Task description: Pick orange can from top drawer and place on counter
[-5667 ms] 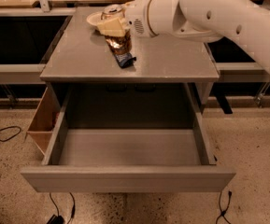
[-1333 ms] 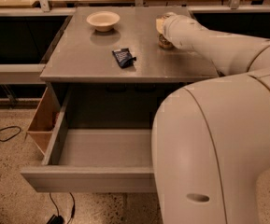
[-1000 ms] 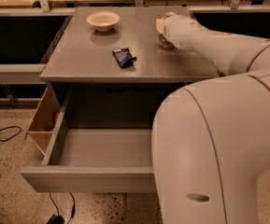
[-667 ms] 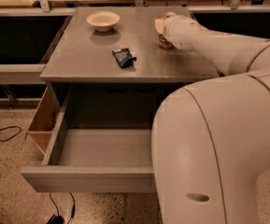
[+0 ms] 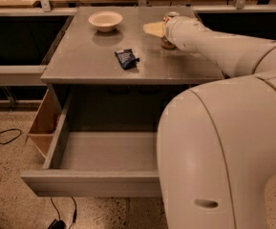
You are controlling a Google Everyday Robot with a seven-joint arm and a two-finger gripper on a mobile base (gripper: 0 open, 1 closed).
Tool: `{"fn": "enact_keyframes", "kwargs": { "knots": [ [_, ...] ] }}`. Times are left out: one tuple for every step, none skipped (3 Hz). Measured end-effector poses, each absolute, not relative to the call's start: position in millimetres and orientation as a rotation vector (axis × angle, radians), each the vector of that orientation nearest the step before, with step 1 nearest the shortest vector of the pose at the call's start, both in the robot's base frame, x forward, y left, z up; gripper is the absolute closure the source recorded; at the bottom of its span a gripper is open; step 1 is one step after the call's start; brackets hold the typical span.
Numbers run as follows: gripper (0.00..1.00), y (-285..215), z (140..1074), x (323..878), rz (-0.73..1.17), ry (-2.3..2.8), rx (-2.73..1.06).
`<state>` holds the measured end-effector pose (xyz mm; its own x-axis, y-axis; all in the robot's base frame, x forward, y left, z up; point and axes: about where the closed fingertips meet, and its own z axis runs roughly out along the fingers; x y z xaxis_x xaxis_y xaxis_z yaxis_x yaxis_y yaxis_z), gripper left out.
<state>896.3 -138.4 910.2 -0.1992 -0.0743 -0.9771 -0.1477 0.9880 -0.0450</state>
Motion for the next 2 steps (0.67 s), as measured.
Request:
{"fn": "enact_keyframes", "kwargs": {
  "knots": [
    [0.0, -139.2, 935.9, 885.2, 0.107, 1.748, -0.167],
    [0.0, -149.2, 982.5, 845.3, 0.154, 1.729, -0.231]
  ]
}}
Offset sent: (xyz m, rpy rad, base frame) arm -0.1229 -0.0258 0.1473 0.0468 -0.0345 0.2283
